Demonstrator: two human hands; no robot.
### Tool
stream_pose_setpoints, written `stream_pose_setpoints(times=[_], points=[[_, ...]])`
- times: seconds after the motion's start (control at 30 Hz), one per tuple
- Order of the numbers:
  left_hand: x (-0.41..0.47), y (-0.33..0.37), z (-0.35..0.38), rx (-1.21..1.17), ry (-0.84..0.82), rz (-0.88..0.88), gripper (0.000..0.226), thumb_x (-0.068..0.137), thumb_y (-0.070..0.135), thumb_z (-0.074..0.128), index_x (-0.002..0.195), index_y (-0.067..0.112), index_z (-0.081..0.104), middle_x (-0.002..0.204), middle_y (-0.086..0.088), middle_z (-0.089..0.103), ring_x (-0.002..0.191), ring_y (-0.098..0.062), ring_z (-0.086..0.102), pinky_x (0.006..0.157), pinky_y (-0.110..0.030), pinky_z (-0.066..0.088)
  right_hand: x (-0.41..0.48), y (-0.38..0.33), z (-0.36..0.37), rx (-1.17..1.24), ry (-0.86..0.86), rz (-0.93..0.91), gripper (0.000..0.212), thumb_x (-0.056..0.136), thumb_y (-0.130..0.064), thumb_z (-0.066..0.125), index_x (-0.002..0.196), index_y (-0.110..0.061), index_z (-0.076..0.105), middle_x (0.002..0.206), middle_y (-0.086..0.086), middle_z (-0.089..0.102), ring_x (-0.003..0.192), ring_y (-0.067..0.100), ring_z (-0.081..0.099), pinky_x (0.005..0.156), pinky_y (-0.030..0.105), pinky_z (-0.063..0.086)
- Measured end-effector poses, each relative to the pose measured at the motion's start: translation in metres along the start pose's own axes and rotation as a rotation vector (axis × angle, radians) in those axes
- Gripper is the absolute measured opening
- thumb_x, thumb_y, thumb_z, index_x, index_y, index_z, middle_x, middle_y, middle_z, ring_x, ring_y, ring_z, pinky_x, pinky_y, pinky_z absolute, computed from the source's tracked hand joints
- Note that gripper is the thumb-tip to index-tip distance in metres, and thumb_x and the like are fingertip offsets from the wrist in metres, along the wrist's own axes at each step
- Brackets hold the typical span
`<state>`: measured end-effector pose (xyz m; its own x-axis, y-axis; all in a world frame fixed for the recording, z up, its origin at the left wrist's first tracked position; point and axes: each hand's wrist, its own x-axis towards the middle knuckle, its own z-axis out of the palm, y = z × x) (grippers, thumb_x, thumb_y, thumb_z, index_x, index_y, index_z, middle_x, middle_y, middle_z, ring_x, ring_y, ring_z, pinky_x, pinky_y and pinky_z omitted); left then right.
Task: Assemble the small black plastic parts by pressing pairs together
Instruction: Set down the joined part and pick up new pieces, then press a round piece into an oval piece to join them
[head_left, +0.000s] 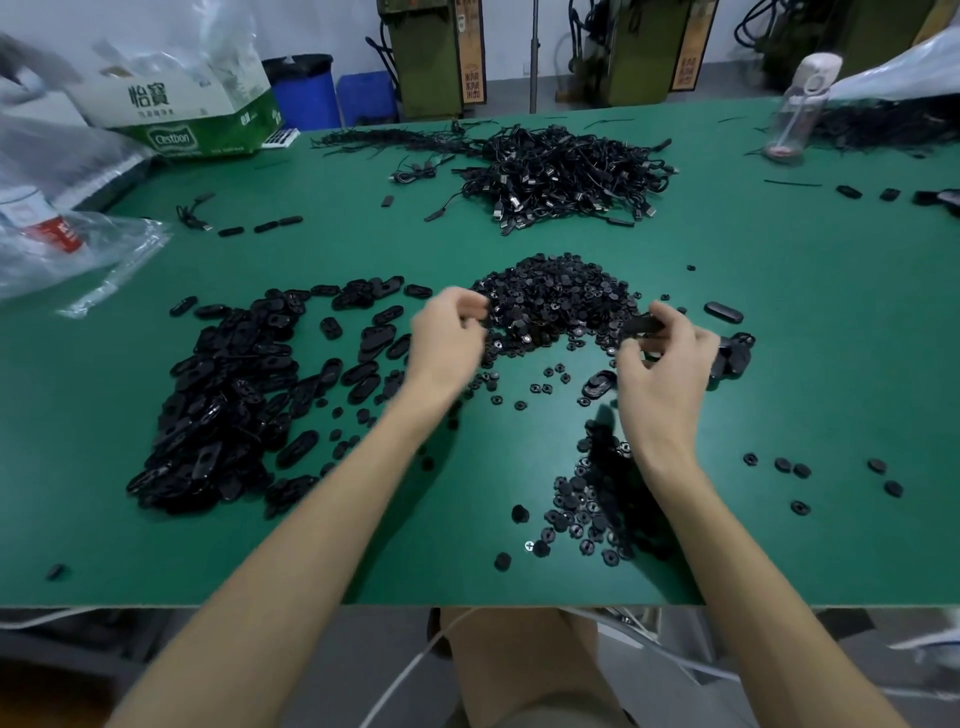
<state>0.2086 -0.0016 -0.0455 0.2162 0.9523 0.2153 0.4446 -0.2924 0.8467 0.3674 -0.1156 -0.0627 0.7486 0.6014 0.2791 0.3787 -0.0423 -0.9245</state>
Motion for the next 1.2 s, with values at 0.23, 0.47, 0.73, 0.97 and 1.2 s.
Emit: stream_pose_setpoints(times=[0.23, 0.47, 0.73, 0.97, 1.2], points=[[0.062, -0.059, -0.055, 0.757, 0.017, -0.076, 0.027, 0.104, 0.0, 0.048, 0.125, -0.006, 0.065, 0.129, -0.025, 0.062, 0.121, -0.04, 0.057, 0.105, -0.05, 0.048, 0.002, 0.007, -0.001, -0.053, -0.047, 0.087, 0.068, 0.099, -0.005, 0.056, 0.159, -0.014, 0.026, 0.152, 0.008, 0.021, 0.116, -0.006, 0.051, 0.073, 0.012, 0.047], [0.069, -0.067, -0.059, 0.913, 0.039, 0.049, 0.017, 0.101, 0.01, 0.063, 0.11, -0.003, 0.07, 0.111, -0.022, 0.069, 0.109, -0.04, 0.061, 0.098, -0.051, 0.05, -0.006, 0.005, 0.007, -0.262, -0.261, -0.257, 0.04, 0.1, -0.021, 0.063, 0.14, -0.019, 0.06, 0.138, -0.001, 0.05, 0.131, 0.01, 0.031, 0.116, 0.032, 0.03], [0.027, -0.03, -0.045, 0.269, 0.105, 0.036, 0.014, 0.103, 0.007, 0.057, 0.117, 0.009, 0.057, 0.115, -0.008, 0.064, 0.093, -0.021, 0.068, 0.082, -0.031, 0.053, -0.007, 0.018, 0.019, -0.471, -0.494, -0.431, 0.02, 0.096, -0.033, 0.07, 0.113, -0.024, 0.076, 0.111, -0.005, 0.056, 0.109, 0.016, 0.029, 0.091, 0.031, 0.024], [-0.03, 0.006, 0.01, -1.104, -0.333, -0.441, 0.033, 0.098, 0.002, 0.063, 0.131, 0.004, 0.066, 0.089, -0.005, 0.069, 0.07, -0.01, 0.065, 0.053, -0.017, 0.047, -0.006, 0.019, 0.021, -0.484, -0.464, -0.445, 0.009, 0.092, -0.029, 0.075, 0.098, -0.021, 0.075, 0.097, -0.005, 0.054, 0.099, 0.017, 0.034, 0.076, 0.029, 0.015], [-0.037, 0.001, 0.021, -1.207, -0.336, -0.473, 0.028, 0.101, 0.001, 0.058, 0.126, -0.008, 0.063, 0.092, -0.008, 0.07, 0.073, -0.01, 0.062, 0.052, -0.015, 0.047, -0.01, 0.018, 0.02, -0.502, -0.468, -0.506, 0.025, 0.093, -0.038, 0.073, 0.113, -0.024, 0.072, 0.107, -0.003, 0.05, 0.106, 0.019, 0.033, 0.082, 0.03, 0.016]])
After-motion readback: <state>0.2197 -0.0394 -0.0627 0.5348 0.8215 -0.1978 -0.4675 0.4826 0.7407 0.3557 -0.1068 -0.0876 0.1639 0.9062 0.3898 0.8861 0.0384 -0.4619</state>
